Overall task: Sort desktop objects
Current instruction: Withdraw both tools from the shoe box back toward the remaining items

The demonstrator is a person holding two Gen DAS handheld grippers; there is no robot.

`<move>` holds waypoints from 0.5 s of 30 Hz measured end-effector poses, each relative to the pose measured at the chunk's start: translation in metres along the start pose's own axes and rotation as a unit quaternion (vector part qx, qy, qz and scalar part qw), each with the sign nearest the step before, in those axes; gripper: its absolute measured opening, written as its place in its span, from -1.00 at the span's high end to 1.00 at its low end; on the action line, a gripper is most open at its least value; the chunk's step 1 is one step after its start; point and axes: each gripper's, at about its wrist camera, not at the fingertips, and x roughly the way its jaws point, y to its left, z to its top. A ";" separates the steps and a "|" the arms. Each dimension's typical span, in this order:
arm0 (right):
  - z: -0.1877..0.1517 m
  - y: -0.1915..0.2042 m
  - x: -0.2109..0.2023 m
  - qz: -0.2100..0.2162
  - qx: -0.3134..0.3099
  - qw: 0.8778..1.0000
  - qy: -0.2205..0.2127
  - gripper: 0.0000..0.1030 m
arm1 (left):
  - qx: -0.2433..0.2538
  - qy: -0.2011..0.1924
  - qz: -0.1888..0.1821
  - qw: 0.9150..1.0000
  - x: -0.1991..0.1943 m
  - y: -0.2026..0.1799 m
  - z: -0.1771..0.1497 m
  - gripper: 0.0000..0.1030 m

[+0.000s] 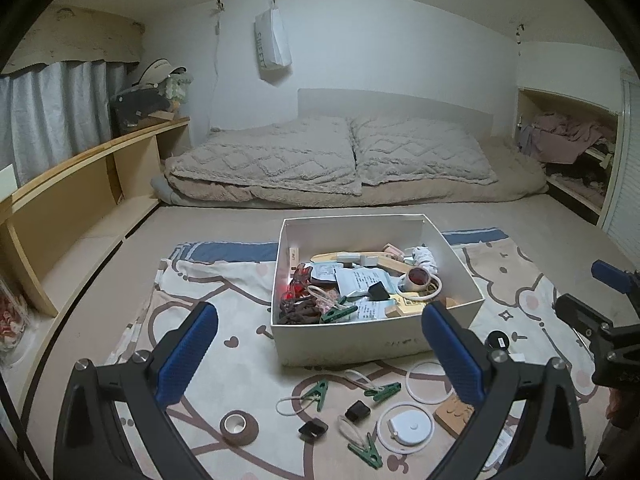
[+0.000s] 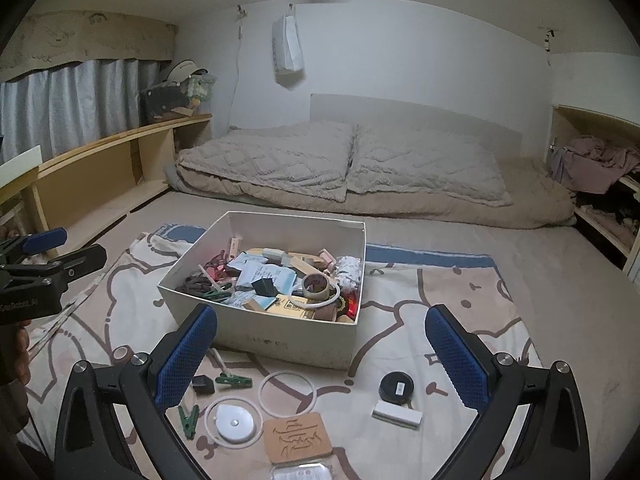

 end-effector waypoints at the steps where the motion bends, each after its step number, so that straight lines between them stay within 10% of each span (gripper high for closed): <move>1: -0.002 0.000 -0.002 0.000 -0.001 1.000 -0.002 -1.00 | -0.001 0.000 -0.002 1.000 -0.002 0.000 -0.001 -0.99; 15: -0.044 0.000 -0.016 -0.007 -0.001 1.000 -0.006 -1.00 | -0.010 -0.013 -0.008 1.000 -0.024 0.000 -0.038 -0.99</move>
